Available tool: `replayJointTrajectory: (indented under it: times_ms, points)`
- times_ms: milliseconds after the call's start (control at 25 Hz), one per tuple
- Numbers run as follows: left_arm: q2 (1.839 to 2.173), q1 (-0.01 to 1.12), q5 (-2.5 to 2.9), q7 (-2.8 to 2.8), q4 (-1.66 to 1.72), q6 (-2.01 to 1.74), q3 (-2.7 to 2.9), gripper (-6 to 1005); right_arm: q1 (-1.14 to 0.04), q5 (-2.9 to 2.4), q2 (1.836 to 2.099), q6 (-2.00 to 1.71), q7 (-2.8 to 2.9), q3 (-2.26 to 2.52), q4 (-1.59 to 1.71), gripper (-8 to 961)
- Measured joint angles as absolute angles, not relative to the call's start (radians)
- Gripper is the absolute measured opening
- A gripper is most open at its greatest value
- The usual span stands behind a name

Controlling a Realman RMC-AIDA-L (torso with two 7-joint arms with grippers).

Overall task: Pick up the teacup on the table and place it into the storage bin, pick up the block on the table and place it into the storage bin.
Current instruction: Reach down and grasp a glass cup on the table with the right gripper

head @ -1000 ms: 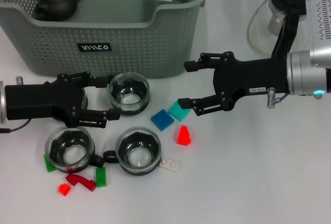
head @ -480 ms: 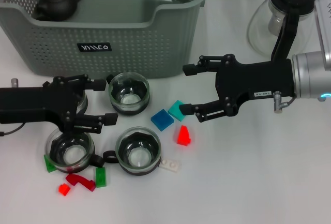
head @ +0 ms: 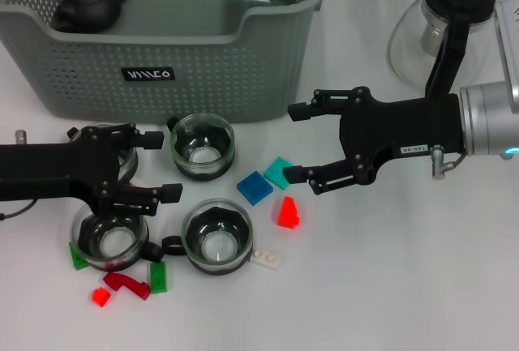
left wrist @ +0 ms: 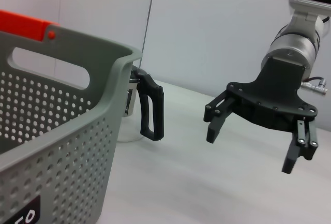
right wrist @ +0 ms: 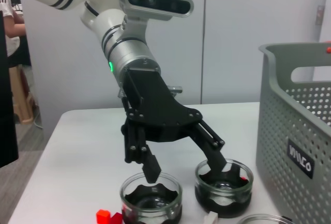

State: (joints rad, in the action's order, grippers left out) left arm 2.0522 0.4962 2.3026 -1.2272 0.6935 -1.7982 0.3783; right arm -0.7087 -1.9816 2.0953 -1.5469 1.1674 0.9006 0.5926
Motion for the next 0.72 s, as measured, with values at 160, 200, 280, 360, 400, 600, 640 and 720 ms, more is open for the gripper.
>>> replayJointTrajectory:
  times_ms: [160,200,280,360,400,600,640,720]
  points:
    - [2.051,0.488,2.305,-1.227,0.701,-1.801,0.379,934,-0.708,-1.983,2.095,-1.574,1.167,0.909,0.6,916]
    - [2.05,0.485,2.305,-1.227,0.704,-1.803,0.379,934,-0.707,-1.983,2.095,-1.58,1.167,0.911,0.604,916]
    - [2.052,0.475,2.306,-1.227,0.719,-1.816,0.378,934,-0.703,-1.983,2.095,-1.592,1.167,0.915,0.615,916]
    - [2.055,0.468,2.306,-1.227,0.727,-1.824,0.378,934,-0.7,-1.983,2.095,-1.61,1.167,0.922,0.624,916]
    - [2.055,0.465,2.306,-1.227,0.729,-1.828,0.378,934,-0.7,-1.984,2.095,-1.623,1.167,0.928,0.63,916]
    - [2.054,0.447,2.309,-1.227,0.745,-1.866,0.376,934,-0.7,-1.983,2.101,-1.684,1.212,1.008,0.704,915]
    - [2.055,0.44,2.311,-1.227,0.756,-1.869,0.376,934,-0.702,-1.984,2.101,-1.683,1.241,1.041,0.726,915]
    - [2.059,0.429,2.315,-1.227,0.781,-1.872,0.376,934,-0.71,-1.984,2.102,-1.673,1.29,1.1,0.761,916]
